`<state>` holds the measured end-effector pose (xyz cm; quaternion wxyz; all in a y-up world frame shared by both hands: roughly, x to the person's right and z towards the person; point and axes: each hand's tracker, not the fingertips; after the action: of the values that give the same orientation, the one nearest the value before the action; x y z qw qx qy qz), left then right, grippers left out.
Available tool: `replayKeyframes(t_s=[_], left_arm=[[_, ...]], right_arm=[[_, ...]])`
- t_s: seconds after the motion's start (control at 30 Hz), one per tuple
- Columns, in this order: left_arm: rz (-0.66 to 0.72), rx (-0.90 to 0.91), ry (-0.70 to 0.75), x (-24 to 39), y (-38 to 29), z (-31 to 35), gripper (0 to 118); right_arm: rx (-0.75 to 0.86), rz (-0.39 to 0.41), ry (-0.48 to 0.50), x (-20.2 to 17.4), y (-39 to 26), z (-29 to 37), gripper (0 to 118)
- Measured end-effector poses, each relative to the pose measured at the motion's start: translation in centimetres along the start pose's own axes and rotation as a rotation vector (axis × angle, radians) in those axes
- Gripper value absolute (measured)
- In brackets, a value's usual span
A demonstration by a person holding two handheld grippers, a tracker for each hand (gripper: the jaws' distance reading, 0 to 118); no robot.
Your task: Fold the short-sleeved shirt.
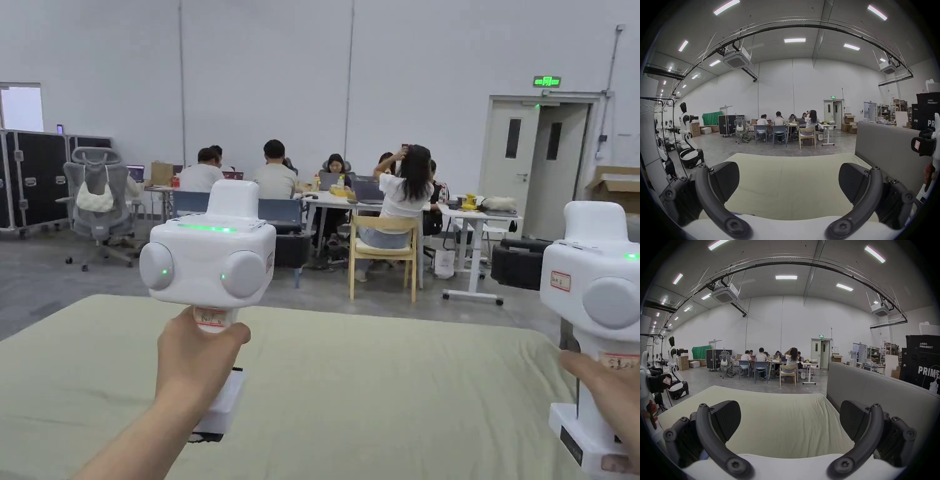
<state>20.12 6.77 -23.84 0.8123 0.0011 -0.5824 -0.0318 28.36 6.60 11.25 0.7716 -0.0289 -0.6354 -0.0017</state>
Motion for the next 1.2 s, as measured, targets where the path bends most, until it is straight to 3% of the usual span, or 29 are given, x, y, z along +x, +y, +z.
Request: replayKeyframes(t_s=[0.9, 1.2], left_arm=[[0.023, -0.011, 0.006, -0.45, 0.08, -0.15, 118], [0.017, -0.003, -0.017, -0.11, 0.17, -0.09, 118]], right_arm=[[0.027, 0.035, -0.02, -0.4, -0.29, 0.07, 118], [0.024, 0.005, -0.014, -0.03, -0.31, 0.34, 118]])
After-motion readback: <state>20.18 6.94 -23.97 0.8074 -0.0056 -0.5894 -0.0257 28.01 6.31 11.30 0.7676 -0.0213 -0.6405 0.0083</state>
